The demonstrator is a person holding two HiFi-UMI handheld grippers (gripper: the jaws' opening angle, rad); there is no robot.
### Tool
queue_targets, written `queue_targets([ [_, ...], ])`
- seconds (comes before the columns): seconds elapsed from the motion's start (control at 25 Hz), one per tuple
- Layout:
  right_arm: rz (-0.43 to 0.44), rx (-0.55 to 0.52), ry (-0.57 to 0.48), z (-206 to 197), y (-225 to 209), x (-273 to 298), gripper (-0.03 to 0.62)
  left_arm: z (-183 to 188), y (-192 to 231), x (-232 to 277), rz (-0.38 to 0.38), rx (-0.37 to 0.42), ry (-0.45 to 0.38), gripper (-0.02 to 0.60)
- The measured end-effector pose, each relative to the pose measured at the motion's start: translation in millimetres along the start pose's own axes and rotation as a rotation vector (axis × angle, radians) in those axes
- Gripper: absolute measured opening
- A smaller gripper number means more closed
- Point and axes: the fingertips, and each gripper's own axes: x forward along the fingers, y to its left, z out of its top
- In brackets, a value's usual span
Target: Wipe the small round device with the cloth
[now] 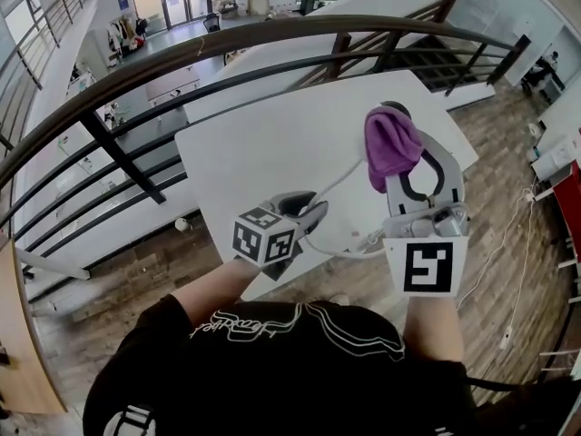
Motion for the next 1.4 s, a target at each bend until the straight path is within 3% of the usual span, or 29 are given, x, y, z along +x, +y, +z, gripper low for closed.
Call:
queue_targets([
  [0.24,-0.029,-0.113,0.093,-18,22,17,0.061,-1,2,2,-0.022,0.010,0.008,0.129],
  [0.68,0.027,-0.176,0.171,-44,55,22,0.061,-2,0,4,-0.022,0.027,0.002,0.129],
  [1.16,0.301,-0.034,0.173,-57,106,4,0.061,-3,2,-4,-0.050,0.098,-0.008,0.130],
  [1.28,0.353,0.022,0.142,-50,111,-19,0.061,-1,-4,-20,-0.019,0.121,-0.039,0.135],
  [1.4,0.389,0.163,0.070,-37,109,-30,0.061,13,4,-43,0.049,0.105,-0.090,0.140],
])
